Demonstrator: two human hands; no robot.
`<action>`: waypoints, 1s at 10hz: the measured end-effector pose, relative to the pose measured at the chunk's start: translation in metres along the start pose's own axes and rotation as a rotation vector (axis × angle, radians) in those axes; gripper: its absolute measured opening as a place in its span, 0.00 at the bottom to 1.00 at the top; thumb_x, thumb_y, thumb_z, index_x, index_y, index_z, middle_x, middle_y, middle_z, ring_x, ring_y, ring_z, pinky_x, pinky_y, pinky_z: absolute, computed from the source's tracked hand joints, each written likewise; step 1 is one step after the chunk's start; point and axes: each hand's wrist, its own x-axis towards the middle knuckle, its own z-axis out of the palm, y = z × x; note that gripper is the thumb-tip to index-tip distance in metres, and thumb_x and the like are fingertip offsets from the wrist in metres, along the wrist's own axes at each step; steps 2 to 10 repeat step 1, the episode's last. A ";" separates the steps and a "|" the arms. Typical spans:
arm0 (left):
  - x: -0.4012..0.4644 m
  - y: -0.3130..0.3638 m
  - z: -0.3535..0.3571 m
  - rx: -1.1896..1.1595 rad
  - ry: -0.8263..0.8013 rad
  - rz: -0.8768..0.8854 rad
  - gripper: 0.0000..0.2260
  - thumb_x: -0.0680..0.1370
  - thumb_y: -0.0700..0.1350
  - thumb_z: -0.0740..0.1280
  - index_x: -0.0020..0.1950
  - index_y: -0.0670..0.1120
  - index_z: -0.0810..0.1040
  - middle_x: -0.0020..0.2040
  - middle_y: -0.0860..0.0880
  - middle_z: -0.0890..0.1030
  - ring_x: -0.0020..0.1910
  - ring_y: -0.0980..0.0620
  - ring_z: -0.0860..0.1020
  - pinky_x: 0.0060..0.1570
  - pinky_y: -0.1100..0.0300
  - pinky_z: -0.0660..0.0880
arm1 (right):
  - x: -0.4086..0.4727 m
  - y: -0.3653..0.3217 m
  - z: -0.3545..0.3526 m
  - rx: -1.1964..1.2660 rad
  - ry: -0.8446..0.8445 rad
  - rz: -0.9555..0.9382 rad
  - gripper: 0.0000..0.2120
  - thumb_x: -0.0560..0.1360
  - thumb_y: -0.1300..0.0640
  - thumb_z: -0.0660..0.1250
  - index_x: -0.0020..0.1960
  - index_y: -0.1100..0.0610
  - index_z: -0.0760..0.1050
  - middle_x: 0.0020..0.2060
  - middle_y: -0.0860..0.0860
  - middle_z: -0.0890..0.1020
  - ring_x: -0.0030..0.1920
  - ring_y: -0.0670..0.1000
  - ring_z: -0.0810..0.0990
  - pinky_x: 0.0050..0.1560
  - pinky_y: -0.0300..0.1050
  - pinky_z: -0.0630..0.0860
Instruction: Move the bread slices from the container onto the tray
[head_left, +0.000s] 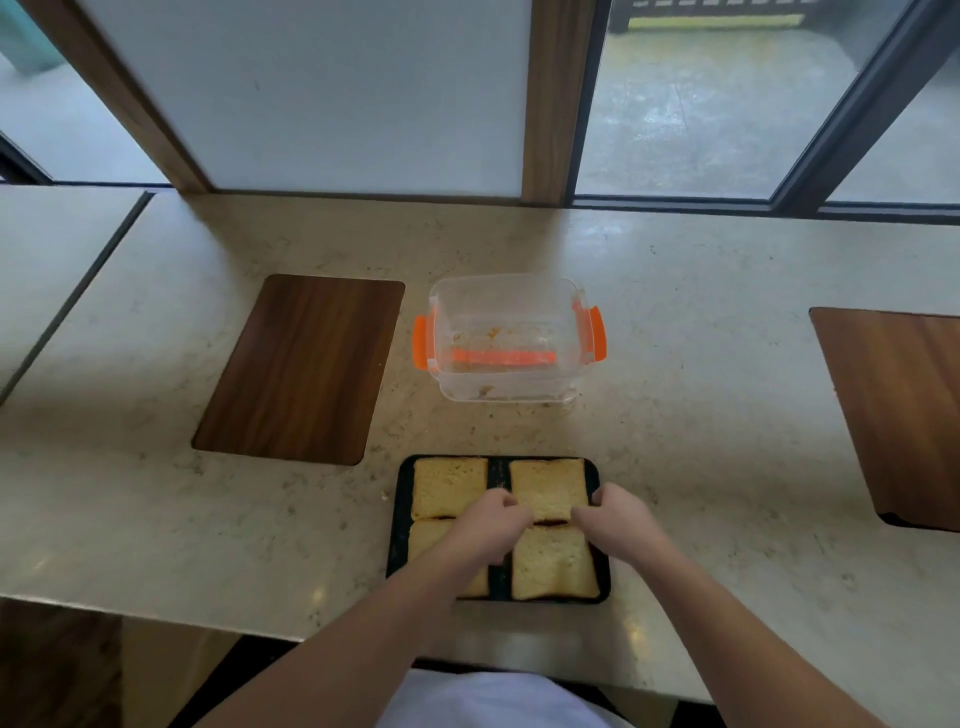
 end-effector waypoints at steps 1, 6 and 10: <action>-0.003 0.008 -0.003 0.071 0.087 0.109 0.12 0.77 0.51 0.61 0.58 0.49 0.75 0.49 0.51 0.79 0.47 0.51 0.79 0.51 0.50 0.80 | 0.000 -0.014 -0.005 -0.051 0.028 -0.085 0.22 0.72 0.47 0.62 0.61 0.57 0.72 0.53 0.52 0.79 0.46 0.49 0.76 0.34 0.43 0.69; -0.003 0.008 -0.003 0.071 0.087 0.109 0.12 0.77 0.51 0.61 0.58 0.49 0.75 0.49 0.51 0.79 0.47 0.51 0.79 0.51 0.50 0.80 | 0.000 -0.014 -0.005 -0.051 0.028 -0.085 0.22 0.72 0.47 0.62 0.61 0.57 0.72 0.53 0.52 0.79 0.46 0.49 0.76 0.34 0.43 0.69; -0.003 0.008 -0.003 0.071 0.087 0.109 0.12 0.77 0.51 0.61 0.58 0.49 0.75 0.49 0.51 0.79 0.47 0.51 0.79 0.51 0.50 0.80 | 0.000 -0.014 -0.005 -0.051 0.028 -0.085 0.22 0.72 0.47 0.62 0.61 0.57 0.72 0.53 0.52 0.79 0.46 0.49 0.76 0.34 0.43 0.69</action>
